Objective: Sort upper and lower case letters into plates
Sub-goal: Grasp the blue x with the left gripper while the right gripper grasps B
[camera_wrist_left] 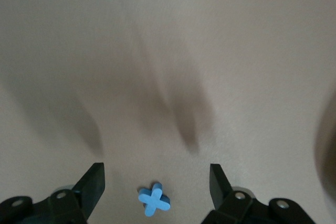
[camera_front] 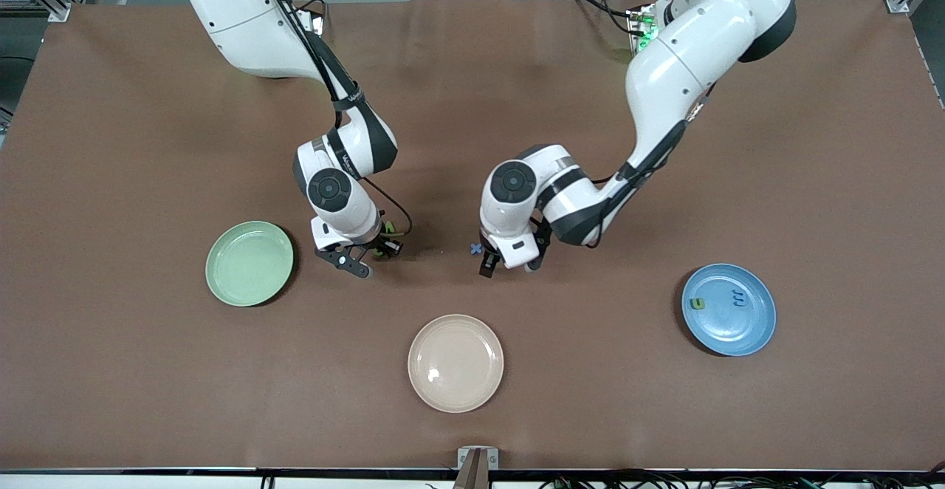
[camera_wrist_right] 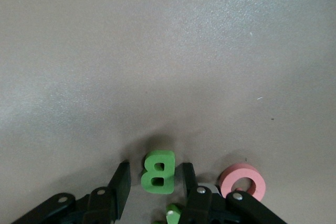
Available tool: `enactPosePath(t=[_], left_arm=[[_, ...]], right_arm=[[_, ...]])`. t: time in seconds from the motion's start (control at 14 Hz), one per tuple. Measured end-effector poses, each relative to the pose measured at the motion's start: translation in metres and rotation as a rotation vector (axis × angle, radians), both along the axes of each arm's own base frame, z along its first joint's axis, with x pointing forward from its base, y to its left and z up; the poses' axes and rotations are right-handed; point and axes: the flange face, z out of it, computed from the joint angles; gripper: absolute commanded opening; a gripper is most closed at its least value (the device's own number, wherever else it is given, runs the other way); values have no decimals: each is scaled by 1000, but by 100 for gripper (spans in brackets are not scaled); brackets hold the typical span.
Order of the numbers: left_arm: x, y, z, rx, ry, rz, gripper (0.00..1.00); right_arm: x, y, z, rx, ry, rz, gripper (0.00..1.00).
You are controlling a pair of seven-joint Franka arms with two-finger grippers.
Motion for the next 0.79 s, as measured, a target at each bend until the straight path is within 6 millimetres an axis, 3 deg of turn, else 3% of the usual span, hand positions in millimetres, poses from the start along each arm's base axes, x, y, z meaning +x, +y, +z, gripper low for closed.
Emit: enactPosePath(t=[0.14, 0.43, 0.57, 0.79], left_arm=[[-14, -16, -9, 8, -27, 17, 82], [-23, -29, -11, 5, -29, 12, 74], [-22, -29, -14, 3, -26, 15, 72], [-19, -29, -15, -1, -27, 21, 64]], right_arm=[[1, 0, 2, 1, -2, -1, 1], [9, -12, 11, 0, -5, -13, 0], [22, -40, 40, -5, 21, 4, 1], [41, -103, 97, 6, 39, 42, 1]])
